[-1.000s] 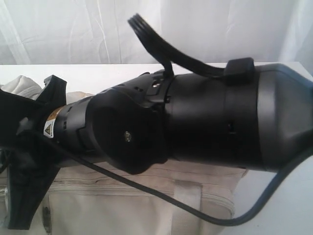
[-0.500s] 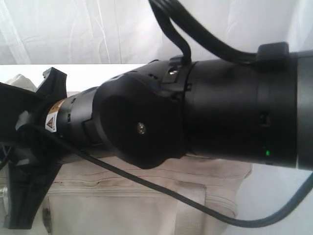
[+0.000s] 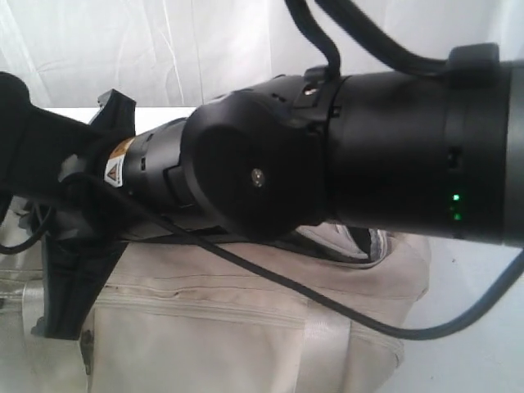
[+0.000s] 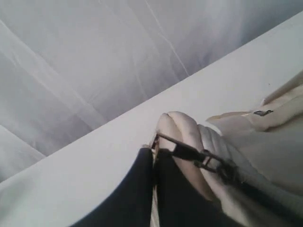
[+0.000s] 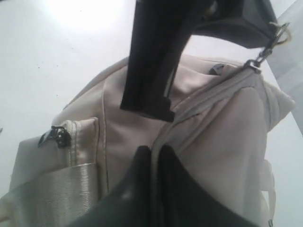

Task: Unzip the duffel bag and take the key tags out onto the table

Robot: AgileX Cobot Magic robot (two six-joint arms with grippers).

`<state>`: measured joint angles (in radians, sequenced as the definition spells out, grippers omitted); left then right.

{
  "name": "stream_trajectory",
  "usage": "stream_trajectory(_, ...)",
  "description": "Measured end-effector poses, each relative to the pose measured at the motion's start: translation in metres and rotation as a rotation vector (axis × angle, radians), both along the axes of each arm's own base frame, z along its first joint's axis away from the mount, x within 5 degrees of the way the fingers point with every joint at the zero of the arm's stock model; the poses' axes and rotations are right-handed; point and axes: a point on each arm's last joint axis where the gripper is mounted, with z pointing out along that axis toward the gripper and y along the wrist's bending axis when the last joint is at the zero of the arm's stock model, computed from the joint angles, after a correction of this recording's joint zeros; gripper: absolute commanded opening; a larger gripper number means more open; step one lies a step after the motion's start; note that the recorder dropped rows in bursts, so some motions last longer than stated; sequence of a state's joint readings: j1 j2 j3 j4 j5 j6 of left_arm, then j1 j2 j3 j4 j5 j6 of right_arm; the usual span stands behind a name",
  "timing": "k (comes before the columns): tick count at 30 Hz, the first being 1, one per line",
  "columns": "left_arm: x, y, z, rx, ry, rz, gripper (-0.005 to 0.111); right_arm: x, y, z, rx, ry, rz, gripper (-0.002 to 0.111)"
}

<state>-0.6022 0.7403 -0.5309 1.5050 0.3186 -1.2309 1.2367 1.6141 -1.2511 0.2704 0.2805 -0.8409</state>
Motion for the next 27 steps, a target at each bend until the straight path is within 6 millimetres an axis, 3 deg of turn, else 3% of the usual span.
stream_trajectory(9, -0.002, 0.002, -0.003, 0.033, 0.123, -0.005, 0.000, 0.005, -0.005, -0.003, -0.051, 0.040, -0.009, 0.000)
stream_trajectory(14, -0.001, 0.000, -0.005, -0.035, 0.142, -0.001, 0.000, 0.003, -0.007, -0.004, -0.081, 0.055, 0.000, 0.000)
stream_trajectory(18, 0.008, -0.010, -0.004, -0.126, 0.160, -0.022, 0.000, 0.002, -0.008, -0.006, -0.104, 0.067, 0.006, 0.000)
stream_trajectory(23, 0.025, -0.021, 0.018, -0.154, 0.140, -0.020, 0.000, 0.003, -0.007, -0.004, -0.083, 0.051, 0.001, 0.000)
stream_trajectory(27, 0.036, -0.021, 0.022, -0.205, 0.165, 0.025, 0.000, 0.005, -0.004, -0.005, -0.075, 0.040, -0.002, 0.000)
